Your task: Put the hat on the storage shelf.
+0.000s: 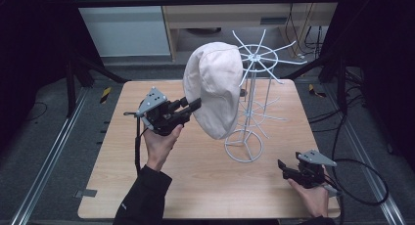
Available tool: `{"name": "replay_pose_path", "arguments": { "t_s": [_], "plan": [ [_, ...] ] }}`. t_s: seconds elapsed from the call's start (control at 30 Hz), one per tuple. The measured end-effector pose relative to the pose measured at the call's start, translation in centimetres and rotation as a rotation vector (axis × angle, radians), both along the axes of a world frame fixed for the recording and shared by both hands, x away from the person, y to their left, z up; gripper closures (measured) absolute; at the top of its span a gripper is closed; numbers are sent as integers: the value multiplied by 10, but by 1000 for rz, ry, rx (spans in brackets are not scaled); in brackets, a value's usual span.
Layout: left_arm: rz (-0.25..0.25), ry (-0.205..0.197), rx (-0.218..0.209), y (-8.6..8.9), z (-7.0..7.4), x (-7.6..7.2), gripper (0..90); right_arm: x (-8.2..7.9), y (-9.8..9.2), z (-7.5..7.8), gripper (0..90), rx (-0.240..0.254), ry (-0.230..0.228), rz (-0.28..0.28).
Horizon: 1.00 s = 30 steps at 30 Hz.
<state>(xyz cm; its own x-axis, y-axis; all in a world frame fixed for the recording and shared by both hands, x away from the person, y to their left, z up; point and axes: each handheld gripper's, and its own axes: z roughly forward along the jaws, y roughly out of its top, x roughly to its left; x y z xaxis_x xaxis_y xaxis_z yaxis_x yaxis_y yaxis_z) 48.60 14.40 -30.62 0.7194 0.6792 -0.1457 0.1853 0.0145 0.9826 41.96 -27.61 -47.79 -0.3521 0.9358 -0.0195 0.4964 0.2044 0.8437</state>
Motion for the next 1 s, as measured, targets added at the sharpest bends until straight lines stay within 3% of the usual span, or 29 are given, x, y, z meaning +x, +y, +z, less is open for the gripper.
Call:
{"name": "replay_pose_path", "arguments": {
  "t_s": [0.33,0.5,0.7,1.0],
  "plan": [
    [26,-35,2,11,-2,-10,489,0,0,0,260,3,1,-3],
    [57,-56,52,20,-3,-19,444,0,0,0,259,4,2,-4],
    [87,-42,79,35,-8,-29,399,-1,0,1,258,15,4,-6],
    [158,6,167,63,-38,-45,338,-1,0,1,253,22,2,-11]
  ]
}}
